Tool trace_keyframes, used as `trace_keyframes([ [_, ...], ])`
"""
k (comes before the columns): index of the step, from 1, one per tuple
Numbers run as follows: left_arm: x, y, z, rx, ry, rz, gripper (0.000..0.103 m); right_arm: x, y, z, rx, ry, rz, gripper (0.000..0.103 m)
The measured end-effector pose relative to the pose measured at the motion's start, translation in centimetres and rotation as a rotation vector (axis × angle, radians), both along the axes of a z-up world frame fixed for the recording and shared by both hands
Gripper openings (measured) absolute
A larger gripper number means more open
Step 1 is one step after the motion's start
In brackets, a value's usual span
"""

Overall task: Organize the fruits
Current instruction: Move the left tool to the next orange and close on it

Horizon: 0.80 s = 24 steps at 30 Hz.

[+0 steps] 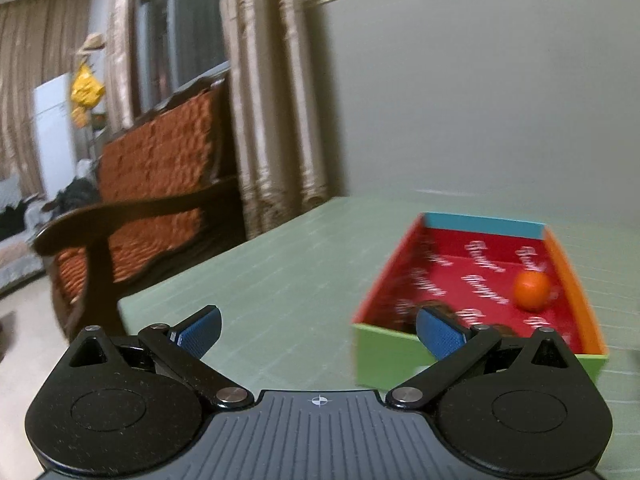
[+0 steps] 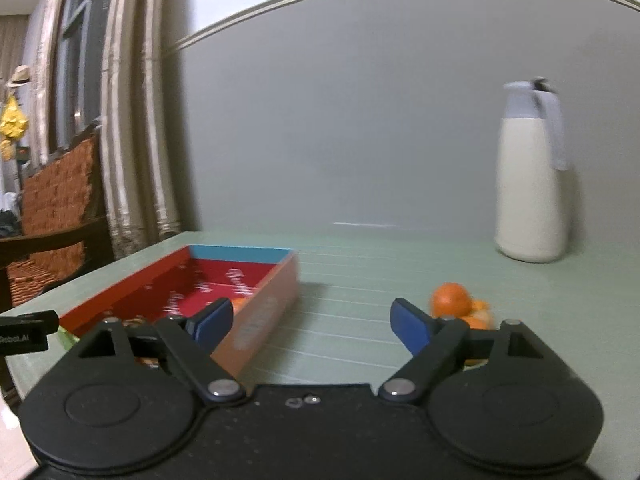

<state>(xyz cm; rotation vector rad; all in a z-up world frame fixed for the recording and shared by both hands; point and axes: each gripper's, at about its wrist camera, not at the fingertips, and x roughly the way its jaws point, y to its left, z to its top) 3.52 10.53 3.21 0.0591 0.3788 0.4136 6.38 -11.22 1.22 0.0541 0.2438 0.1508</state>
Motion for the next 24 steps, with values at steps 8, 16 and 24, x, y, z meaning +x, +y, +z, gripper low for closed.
trace_keyframes([
  [8,0.2,-4.4,0.3,0.046,-0.025,-0.116,0.103,-0.8,-4.5,-0.5,0.029,0.019,-0.135,0.091],
  [16,0.5,-8.3,0.6,0.054,-0.035,-0.234,0.103,-1.5,-7.4,-0.8,0.038,0.013,-0.248,0.094],
  [24,1.0,-12.1,0.5,0.057,-0.032,-0.356,0.103,-2.2,-10.5,-1.2,0.038,0.032,-0.361,0.095],
])
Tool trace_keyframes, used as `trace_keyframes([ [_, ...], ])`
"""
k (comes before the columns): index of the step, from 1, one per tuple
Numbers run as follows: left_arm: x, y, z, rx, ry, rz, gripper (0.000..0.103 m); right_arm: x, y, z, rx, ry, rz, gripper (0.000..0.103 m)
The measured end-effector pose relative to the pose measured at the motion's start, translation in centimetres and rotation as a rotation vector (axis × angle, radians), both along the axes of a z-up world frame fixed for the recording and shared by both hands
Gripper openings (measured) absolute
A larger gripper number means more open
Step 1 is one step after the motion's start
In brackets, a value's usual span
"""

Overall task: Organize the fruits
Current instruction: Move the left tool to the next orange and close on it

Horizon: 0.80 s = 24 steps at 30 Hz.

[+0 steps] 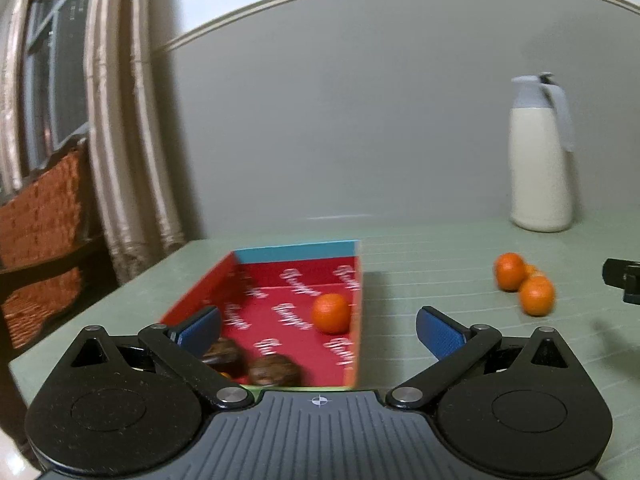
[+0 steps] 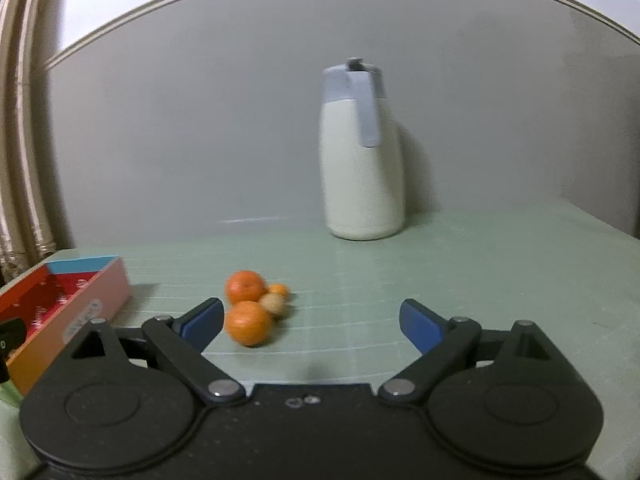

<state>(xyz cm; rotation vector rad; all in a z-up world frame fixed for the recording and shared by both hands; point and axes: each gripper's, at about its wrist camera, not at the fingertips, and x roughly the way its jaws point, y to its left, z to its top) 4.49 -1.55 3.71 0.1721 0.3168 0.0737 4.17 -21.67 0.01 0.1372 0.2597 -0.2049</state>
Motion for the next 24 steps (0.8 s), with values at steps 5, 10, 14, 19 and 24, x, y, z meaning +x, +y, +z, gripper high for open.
trace_keyframes([
  [5,0.7,-2.6,-0.4,0.002,0.020,-0.068,0.103,-0.7,-1.7,-0.3,-0.003,0.003,-0.047,0.095],
  [10,1.5,-5.4,-0.9,0.020,0.034,-0.132,0.103,-1.4,-3.7,-0.6,0.002,0.008,-0.097,0.095],
  [14,2.1,-7.4,-1.3,0.029,0.045,-0.174,0.103,-1.9,-5.1,-0.9,0.005,0.013,-0.140,0.097],
  [19,3.0,-9.6,-1.8,0.033,0.062,-0.221,0.103,-2.6,-6.5,-1.1,0.015,0.013,-0.180,0.097],
  [24,4.1,-11.4,-2.1,0.034,0.077,-0.256,0.103,-3.0,-7.4,-1.3,0.025,0.012,-0.201,0.097],
])
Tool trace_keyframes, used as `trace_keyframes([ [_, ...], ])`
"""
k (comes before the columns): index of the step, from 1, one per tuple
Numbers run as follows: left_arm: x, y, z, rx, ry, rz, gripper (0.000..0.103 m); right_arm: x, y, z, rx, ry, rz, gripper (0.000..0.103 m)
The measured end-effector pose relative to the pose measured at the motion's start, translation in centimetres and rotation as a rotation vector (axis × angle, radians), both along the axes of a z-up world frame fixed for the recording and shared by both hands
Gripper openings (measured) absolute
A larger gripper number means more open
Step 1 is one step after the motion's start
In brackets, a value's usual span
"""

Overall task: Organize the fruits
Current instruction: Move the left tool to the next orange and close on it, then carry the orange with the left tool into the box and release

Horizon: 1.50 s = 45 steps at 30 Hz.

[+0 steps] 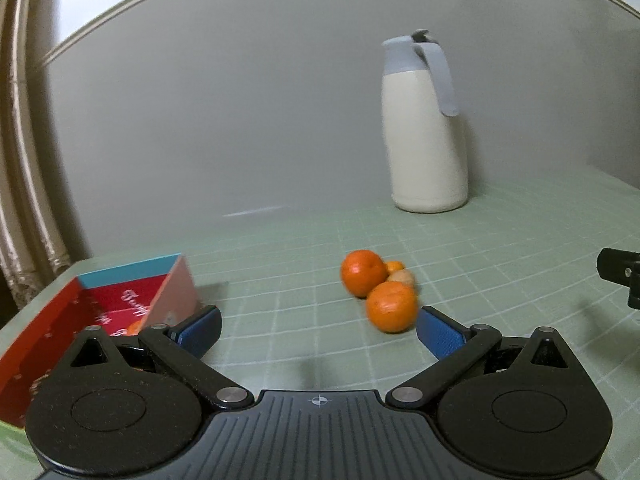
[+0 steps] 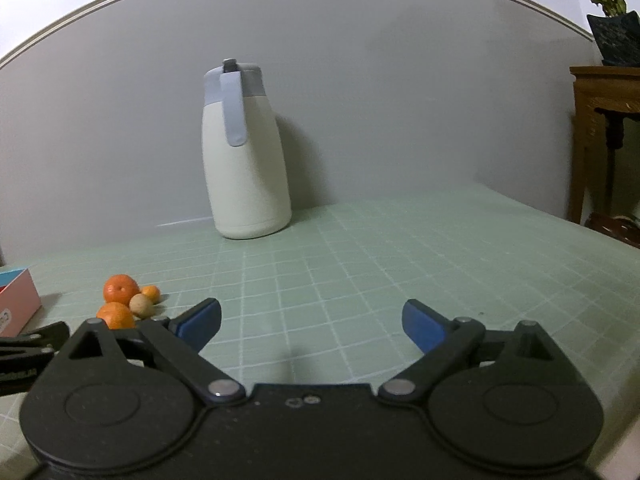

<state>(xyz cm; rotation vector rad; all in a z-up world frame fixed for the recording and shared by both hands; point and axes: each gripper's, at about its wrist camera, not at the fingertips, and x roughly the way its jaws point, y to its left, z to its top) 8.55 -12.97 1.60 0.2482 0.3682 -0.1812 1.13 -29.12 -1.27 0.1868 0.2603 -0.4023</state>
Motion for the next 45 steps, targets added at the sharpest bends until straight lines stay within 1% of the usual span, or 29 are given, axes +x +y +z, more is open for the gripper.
trace_keyframes([
  [5,1.0,-1.4,-0.2,0.000,0.023,-0.028,0.102,-0.2,-0.5,0.0,0.013,-0.008,0.000,0.098],
  [6,1.2,-1.6,-0.1,-0.002,0.028,-0.033,0.102,0.1,-0.5,0.1,0.035,-0.004,-0.001,0.098],
  [9,1.9,-2.2,-0.1,-0.004,0.045,-0.046,0.102,0.2,-0.4,0.1,0.037,-0.008,0.007,0.098],
  [15,3.6,-3.0,-0.3,-0.019,0.115,-0.068,0.102,-0.1,-0.3,0.2,0.037,-0.006,0.009,0.098],
  [17,4.1,-3.4,-0.5,-0.021,0.137,-0.074,0.093,0.0,-0.4,0.3,0.039,-0.008,0.009,0.098],
  [18,4.4,-3.6,-0.7,-0.021,0.155,-0.081,0.084,0.1,-0.4,0.3,0.038,-0.008,0.008,0.098],
  [19,4.8,-3.8,-0.9,-0.024,0.177,-0.086,0.080,0.1,-0.4,0.3,0.039,-0.008,0.008,0.098],
  [22,5.6,-4.0,-1.1,-0.037,0.210,-0.078,0.078,0.1,-0.4,0.3,0.042,-0.006,0.009,0.098],
  [26,6.2,-4.1,-1.2,-0.053,0.224,-0.076,0.078,0.1,-0.3,0.4,0.043,-0.006,0.012,0.098],
  [27,6.4,-4.2,-1.3,-0.052,0.231,-0.076,0.076,0.1,-0.3,0.4,0.040,-0.005,0.011,0.098],
  [28,6.5,-4.3,-1.3,-0.053,0.238,-0.079,0.070,0.1,-0.3,0.4,0.042,-0.005,0.012,0.098],
  [30,6.8,-4.5,-1.5,-0.052,0.251,-0.081,0.065,0.2,-0.4,0.4,0.044,-0.004,0.013,0.098],
  [32,7.0,-4.6,-1.6,-0.048,0.257,-0.078,0.063,0.2,-0.4,0.4,0.045,-0.003,0.012,0.099],
  [33,7.1,-4.7,-1.7,-0.047,0.260,-0.078,0.060,0.2,-0.4,0.3,0.046,-0.002,0.012,0.099],
  [34,7.2,-4.8,-1.7,-0.043,0.266,-0.078,0.053,0.2,-0.4,0.3,0.046,-0.001,0.012,0.099],
  [36,7.3,-4.9,-1.8,-0.046,0.270,-0.085,0.048,0.3,-0.3,0.3,0.047,0.001,0.011,0.099],
  [39,7.2,-5.1,-1.8,-0.034,0.261,-0.089,0.046,0.3,-0.3,0.2,0.048,0.003,0.011,0.099],
  [40,7.1,-5.1,-1.8,-0.031,0.258,-0.087,0.041,0.3,-0.3,0.2,0.047,0.004,0.011,0.099],
  [41,7.1,-5.1,-1.8,-0.029,0.253,-0.081,0.040,0.4,-0.3,0.2,0.046,0.005,0.012,0.099],
  [45,7.1,-4.8,-1.7,-0.046,0.258,-0.085,0.040,0.4,-0.1,0.2,0.041,0.006,0.020,0.099],
])
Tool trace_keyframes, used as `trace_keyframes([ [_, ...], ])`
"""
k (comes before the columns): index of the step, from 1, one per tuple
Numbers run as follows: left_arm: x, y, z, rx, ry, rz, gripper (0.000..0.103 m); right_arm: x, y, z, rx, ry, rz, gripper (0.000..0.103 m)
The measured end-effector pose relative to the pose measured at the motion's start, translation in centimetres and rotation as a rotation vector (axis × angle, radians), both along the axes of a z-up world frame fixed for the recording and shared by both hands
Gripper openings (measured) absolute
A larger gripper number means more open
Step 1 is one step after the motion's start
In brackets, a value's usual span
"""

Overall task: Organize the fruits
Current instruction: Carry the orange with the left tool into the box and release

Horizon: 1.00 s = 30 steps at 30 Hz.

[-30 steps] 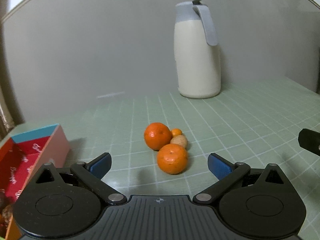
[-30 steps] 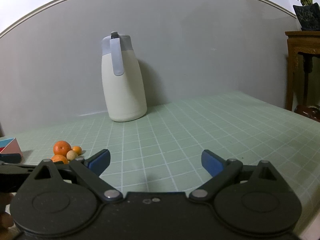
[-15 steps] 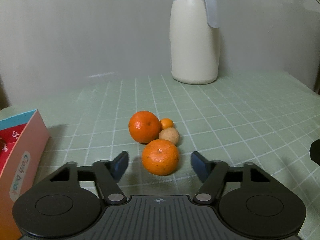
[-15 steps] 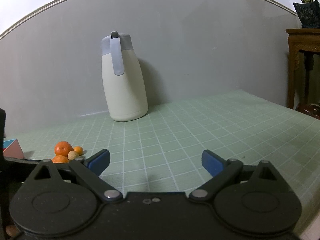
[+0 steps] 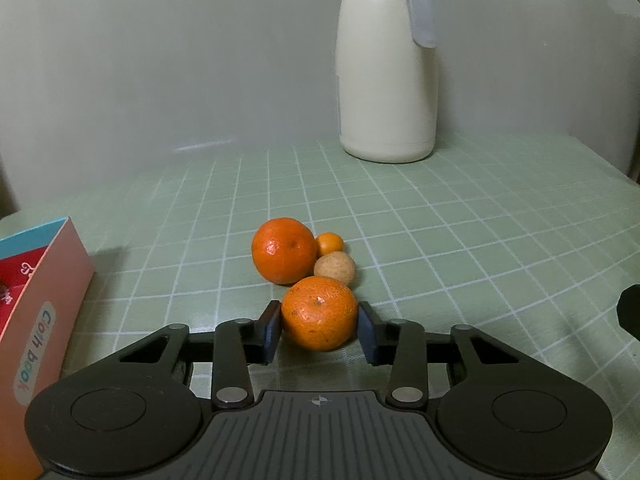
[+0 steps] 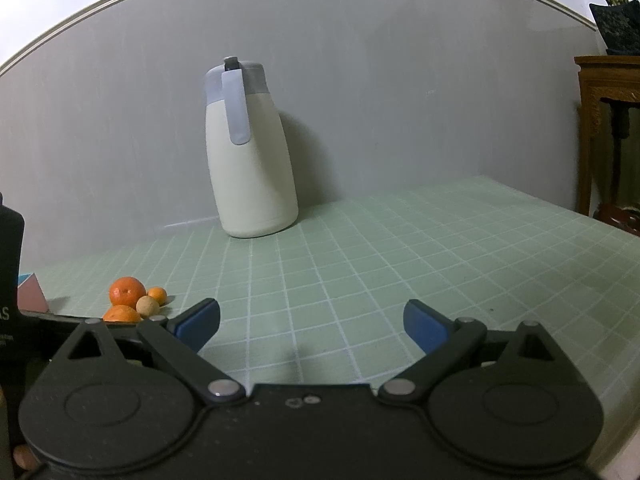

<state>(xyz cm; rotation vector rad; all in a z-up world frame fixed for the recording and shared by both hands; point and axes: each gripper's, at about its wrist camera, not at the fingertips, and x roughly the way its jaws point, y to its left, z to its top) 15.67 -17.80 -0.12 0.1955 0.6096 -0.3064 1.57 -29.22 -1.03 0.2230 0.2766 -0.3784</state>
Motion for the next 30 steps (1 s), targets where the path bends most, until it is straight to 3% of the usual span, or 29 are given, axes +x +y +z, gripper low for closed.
trace_keyframes([
  [11,-0.7,0.6,0.3,-0.015,-0.034,-0.011,0.040,0.0,0.2,-0.1,-0.004,0.005,0.012,0.099],
  [18,-1.9,1.7,1.4,-0.016,-0.107,-0.001,0.040,0.2,0.6,0.0,-0.008,0.002,0.026,0.099],
  [30,-4.2,7.2,4.0,0.008,-0.249,0.137,0.040,1.3,3.6,0.6,-0.025,-0.003,0.099,0.099],
])
